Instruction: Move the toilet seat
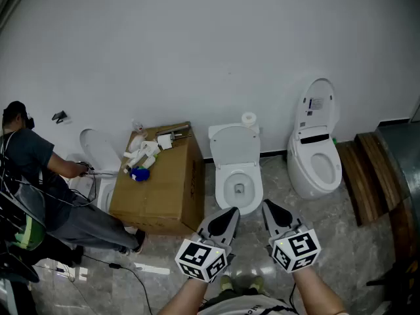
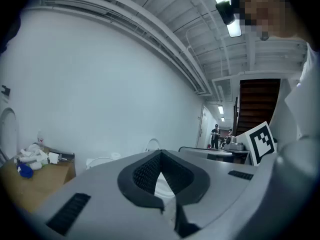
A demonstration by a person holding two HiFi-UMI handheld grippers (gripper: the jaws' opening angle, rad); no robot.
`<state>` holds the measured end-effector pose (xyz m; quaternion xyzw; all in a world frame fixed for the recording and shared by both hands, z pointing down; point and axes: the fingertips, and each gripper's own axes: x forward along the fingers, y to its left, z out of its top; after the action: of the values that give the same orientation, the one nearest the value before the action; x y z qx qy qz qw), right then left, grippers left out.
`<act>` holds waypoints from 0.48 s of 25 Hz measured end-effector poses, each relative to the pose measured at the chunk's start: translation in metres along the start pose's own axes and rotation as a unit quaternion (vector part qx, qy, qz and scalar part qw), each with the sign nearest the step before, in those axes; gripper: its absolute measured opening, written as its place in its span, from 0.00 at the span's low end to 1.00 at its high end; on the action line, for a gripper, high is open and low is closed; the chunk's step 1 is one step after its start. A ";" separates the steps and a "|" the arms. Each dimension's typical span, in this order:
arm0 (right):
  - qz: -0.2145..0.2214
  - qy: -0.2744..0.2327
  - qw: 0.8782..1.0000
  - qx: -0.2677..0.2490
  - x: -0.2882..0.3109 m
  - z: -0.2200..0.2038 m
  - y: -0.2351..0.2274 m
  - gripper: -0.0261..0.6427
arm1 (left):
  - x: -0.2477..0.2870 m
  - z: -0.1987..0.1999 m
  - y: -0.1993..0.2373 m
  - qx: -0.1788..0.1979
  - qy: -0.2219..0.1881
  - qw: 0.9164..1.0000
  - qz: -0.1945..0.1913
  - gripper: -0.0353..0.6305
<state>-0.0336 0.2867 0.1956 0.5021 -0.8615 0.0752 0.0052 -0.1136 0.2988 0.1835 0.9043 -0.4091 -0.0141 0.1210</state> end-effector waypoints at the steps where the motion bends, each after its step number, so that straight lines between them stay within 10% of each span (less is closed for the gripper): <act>1: 0.000 0.000 1.000 0.000 0.000 0.000 -0.001 0.06 | 0.002 0.000 0.000 0.000 0.001 1.000 0.000 0.07; 12: 0.016 -0.004 1.000 0.015 -0.003 0.001 -0.009 0.06 | 0.012 -0.003 -0.008 0.007 0.005 1.000 0.001 0.07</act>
<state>-0.0248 0.2849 0.1956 0.4882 -0.8684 0.0862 -0.0067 -0.0995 0.2960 0.1853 0.9048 -0.4096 -0.0067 0.1165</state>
